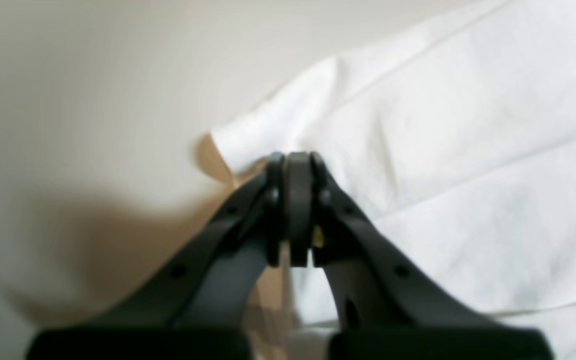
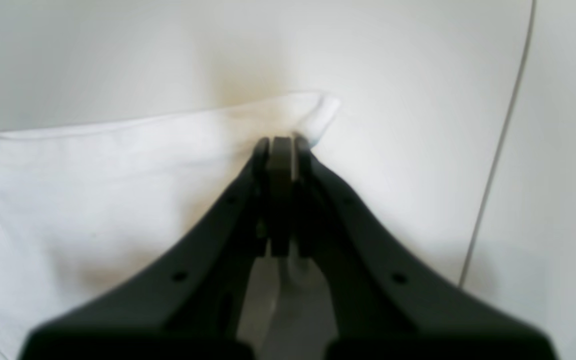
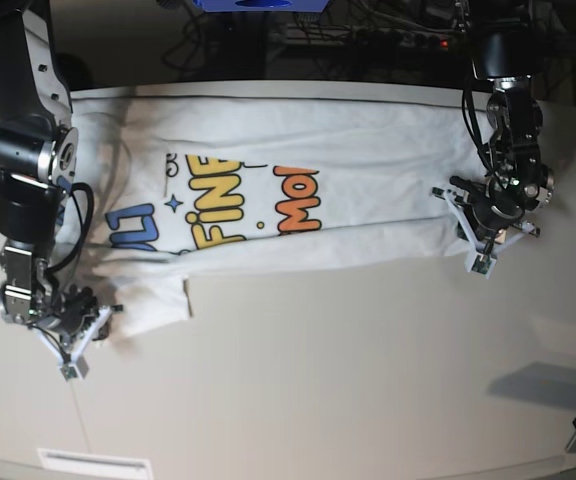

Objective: Fold the T-shirt properly
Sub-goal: 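Regrasp the sleeve edge with the right gripper and tuck it inward, then fold both side edges further inward toward the shirt's centre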

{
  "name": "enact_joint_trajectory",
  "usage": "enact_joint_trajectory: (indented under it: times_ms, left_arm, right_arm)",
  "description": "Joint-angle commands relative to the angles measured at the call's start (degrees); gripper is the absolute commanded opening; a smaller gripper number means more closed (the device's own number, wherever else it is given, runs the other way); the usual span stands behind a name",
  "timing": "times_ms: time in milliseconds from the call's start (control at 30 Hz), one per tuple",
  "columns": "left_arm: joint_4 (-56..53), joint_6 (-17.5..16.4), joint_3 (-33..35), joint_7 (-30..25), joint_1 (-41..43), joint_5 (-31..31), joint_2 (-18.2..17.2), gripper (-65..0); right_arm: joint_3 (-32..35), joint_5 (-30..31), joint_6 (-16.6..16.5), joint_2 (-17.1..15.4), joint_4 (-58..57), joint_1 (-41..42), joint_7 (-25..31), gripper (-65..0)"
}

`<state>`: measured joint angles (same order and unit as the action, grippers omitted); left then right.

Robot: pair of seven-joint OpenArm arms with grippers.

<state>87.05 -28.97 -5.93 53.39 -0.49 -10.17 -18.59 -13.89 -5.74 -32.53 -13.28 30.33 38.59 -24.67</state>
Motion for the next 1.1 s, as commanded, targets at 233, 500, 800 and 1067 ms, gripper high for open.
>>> enact_joint_trajectory:
  times_ms: [233,500,800,1067]
  left_arm:
    - [0.5,-0.4,0.0,0.4,-0.5,-0.2,-0.7,-65.0]
    - [0.5,-0.4,0.0,0.4,-0.5,-0.2,-0.8,-65.0]
    - [0.6,-0.4,0.0,0.4,-0.1,-0.2,-0.7,-65.0]
    - [0.9,-0.4,0.0,0.5,0.1,-0.2,-0.8,-65.0]
  right_arm:
    - [-0.2,0.8,-0.4,-0.6,9.0,-2.7,-0.7,-65.0]
    - [-0.2,0.8,-0.4,0.7,27.9,-10.2,-7.8,-65.0]
    - [-0.5,0.9,-0.4,0.7,45.1,-16.4,-19.6,-65.0]
    - [-0.6,0.9,-0.4,0.8,57.0,-21.8,-29.3,-65.0]
